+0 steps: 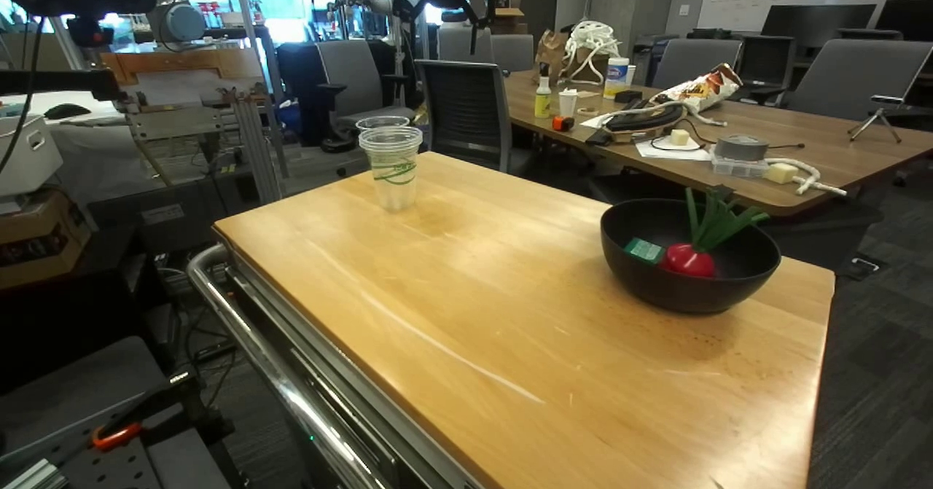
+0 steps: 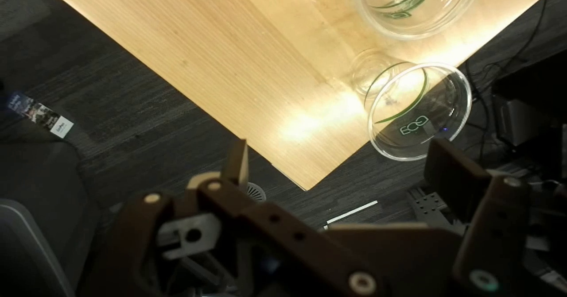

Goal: Put the red object and the green building block in the black bowl then stack the four plastic cups together

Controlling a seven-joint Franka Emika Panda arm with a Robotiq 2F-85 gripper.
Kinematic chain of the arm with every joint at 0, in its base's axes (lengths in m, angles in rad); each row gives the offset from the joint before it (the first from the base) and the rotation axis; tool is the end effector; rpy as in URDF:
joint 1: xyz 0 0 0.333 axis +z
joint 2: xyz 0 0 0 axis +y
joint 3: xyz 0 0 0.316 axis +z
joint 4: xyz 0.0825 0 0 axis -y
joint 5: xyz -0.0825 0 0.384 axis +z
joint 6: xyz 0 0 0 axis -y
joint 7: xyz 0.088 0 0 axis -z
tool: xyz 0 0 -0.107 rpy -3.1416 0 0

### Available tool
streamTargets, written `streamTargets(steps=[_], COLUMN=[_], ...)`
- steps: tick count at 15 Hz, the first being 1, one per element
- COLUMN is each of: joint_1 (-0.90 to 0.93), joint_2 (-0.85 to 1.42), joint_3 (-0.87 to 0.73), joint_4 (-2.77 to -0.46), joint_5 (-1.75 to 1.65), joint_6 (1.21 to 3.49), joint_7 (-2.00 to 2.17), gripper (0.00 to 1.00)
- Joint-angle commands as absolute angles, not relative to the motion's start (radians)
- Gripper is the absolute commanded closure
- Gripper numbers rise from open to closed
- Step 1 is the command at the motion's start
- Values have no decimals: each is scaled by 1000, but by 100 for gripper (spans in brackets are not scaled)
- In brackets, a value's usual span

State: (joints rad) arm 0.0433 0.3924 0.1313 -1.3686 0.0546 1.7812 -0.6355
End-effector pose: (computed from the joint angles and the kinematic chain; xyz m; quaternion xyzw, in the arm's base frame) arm 0.6708 0.1079 0.4989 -0.9219 -0.3837 -0.0232 0.0477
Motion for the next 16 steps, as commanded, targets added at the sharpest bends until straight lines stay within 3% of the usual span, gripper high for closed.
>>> streamTargets(steps=[1,13,16], joint_1=[43,140,138], joint_2=[392,601,624], joint_3=[133,151,157], joint_4=[-1368,-1339,-1329], joint_5=[47,-59,-55], joint_6=[1787,1787,1786], joint_7=[-630,-604,-608], gripper=[0,0,34])
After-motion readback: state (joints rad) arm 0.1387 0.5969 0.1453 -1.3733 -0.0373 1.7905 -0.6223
